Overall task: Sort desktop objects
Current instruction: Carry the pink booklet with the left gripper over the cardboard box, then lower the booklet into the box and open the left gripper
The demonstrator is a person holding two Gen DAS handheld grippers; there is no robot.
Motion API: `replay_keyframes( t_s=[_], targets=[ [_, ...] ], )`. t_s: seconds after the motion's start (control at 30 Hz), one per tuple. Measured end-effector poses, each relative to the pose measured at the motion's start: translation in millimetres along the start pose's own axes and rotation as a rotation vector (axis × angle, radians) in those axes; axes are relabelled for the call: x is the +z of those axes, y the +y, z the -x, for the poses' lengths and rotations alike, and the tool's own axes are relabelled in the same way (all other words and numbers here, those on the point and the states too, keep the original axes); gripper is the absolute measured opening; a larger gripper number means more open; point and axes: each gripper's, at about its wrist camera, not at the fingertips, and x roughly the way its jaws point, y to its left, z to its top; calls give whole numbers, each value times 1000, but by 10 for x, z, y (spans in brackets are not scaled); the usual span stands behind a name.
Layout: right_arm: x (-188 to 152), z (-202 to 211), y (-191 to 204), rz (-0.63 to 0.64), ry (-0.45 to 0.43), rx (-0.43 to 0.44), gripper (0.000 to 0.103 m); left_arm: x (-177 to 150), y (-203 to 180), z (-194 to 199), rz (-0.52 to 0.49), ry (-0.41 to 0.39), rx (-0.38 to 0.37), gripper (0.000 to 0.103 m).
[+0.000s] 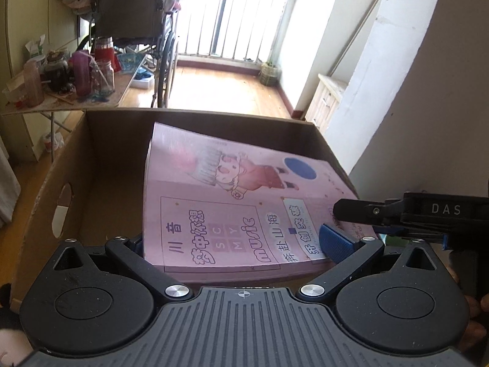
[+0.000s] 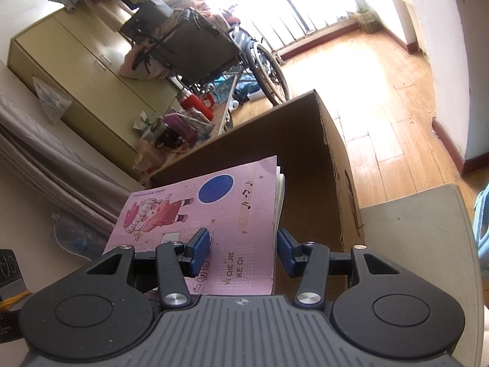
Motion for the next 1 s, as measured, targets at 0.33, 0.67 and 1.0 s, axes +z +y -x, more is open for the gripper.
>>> replay_keyframes(
  t_s=[0.33,0.67,1.0],
  targets=[
    [48,-228,-70,10,42,-61,52,70,151,-345,42,82,-37,103],
    [119,-341,39,119,41,-176,52,201,456,-770,213,244,-151,103],
    [103,-146,122,175,23,-210,56,173,501,-763,217,273,-82,103]
  ],
)
